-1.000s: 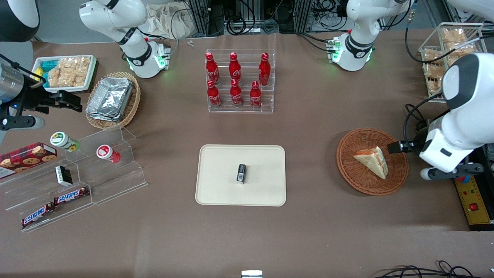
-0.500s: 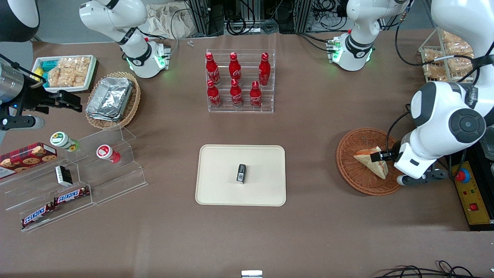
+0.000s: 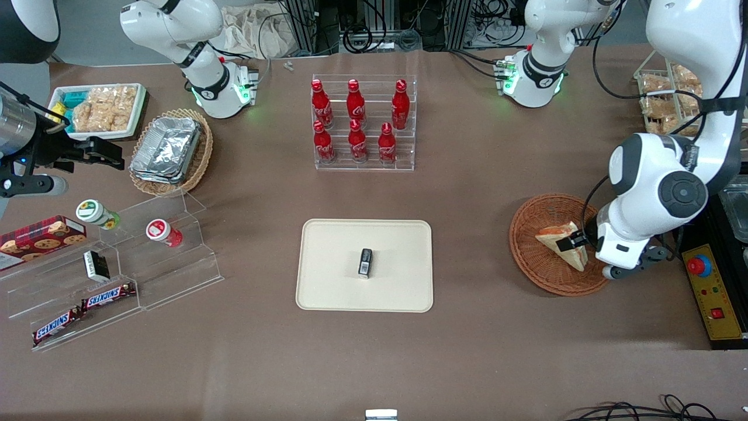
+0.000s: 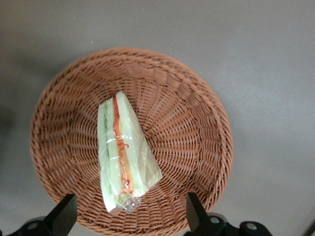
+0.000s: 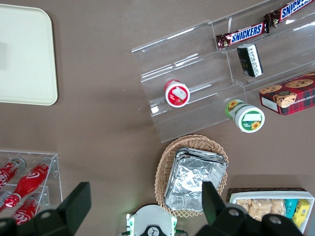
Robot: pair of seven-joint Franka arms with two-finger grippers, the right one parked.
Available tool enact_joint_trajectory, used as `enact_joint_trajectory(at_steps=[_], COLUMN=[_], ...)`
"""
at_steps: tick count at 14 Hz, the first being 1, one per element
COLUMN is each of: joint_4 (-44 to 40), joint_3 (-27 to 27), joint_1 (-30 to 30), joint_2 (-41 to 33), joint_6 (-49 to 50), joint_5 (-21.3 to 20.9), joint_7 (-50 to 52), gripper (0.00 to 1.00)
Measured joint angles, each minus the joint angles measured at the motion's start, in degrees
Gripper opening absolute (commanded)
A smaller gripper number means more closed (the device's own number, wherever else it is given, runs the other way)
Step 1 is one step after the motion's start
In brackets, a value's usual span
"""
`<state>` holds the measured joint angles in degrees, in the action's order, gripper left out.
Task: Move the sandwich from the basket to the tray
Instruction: 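Lower the open left gripper and close it on the sandwich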
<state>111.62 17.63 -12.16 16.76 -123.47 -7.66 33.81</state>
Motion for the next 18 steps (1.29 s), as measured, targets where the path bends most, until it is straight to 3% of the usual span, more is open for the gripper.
enact_joint_trajectory(at_steps=[6, 11, 18], joint_4=[1.9, 2.2, 3.0], joint_3=[-0.4, -1.0, -0.9], joint_1=[0.0, 0.0, 0.1], joint_2=[1.5, 3.6, 6.0], joint_6=[-2.8, -3.3, -6.9], joint_5=[-0.2, -4.0, -4.5], joint_7=[5.9, 9.2, 13.9], gripper=[1.0, 1.0, 1.0])
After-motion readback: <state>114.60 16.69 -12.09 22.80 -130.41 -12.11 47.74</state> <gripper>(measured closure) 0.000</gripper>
